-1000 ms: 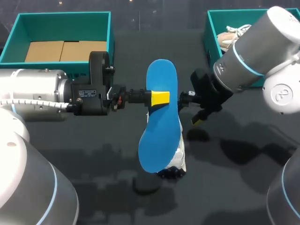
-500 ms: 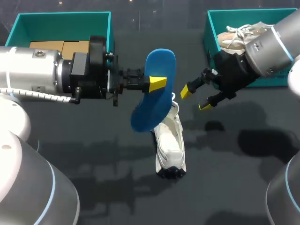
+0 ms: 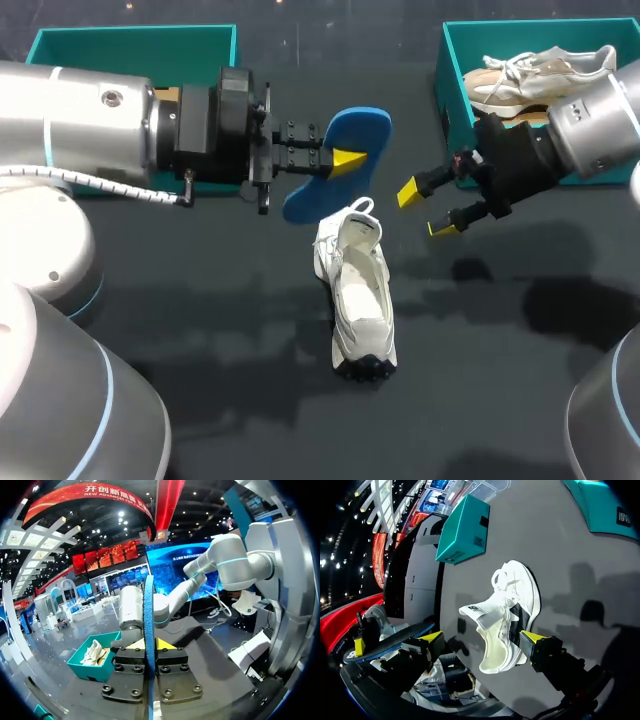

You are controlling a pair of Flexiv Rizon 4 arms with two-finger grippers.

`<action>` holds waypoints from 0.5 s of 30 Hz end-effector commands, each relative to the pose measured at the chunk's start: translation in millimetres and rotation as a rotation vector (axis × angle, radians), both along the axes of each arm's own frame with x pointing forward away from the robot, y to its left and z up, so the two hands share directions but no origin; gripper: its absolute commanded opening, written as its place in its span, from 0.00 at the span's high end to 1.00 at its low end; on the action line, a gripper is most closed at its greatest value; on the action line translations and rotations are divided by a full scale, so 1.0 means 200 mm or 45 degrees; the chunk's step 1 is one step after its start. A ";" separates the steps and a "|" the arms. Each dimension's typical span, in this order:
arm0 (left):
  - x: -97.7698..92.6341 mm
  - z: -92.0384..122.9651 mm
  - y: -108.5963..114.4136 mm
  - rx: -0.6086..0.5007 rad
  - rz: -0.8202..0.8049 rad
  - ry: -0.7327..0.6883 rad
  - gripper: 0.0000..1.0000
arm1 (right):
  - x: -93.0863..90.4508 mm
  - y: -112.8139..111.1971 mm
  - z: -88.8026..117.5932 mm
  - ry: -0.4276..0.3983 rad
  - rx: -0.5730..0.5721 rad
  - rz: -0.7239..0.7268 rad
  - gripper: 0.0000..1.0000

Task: Take the shoe out of the shoebox, open the shoe tongue, remove and reinsert the insole, then place the shoe into the shoebox

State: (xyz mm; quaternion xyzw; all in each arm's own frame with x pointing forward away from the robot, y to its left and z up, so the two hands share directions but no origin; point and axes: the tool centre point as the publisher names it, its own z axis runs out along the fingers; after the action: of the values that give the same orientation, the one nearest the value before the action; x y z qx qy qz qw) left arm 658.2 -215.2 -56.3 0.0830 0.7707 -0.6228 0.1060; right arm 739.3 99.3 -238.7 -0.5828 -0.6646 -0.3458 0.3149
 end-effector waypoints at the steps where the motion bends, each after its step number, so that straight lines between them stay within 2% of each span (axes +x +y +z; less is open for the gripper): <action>1: 0.09 -0.08 -0.10 0.038 -0.031 -0.285 1.00 | 0.01 -0.03 0.05 -0.005 0.056 0.001 0.00; 4: 0.13 -0.09 -0.11 0.011 -0.039 -0.447 1.00 | 0.03 -0.03 0.11 -0.011 0.117 -0.010 0.00; 6: 0.14 -0.10 -0.12 -0.063 -0.067 -0.693 1.00 | 0.04 -0.03 0.14 -0.003 0.226 -0.016 0.00; 8: 0.14 -0.10 -0.12 -0.063 -0.067 -0.693 1.00 | 0.06 -0.04 0.15 0.062 0.282 -0.126 0.00; 15: 0.14 -0.10 -0.12 -0.063 -0.067 -0.693 1.00 | 0.06 -0.04 0.15 0.062 0.282 -0.126 0.00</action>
State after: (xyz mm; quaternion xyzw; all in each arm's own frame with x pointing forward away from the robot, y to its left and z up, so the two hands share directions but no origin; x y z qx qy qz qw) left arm 688.1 -234.8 -67.8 0.2549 0.7145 -0.5900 0.2764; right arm 755.6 90.0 -208.9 -0.5821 -0.5880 -0.4137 0.3798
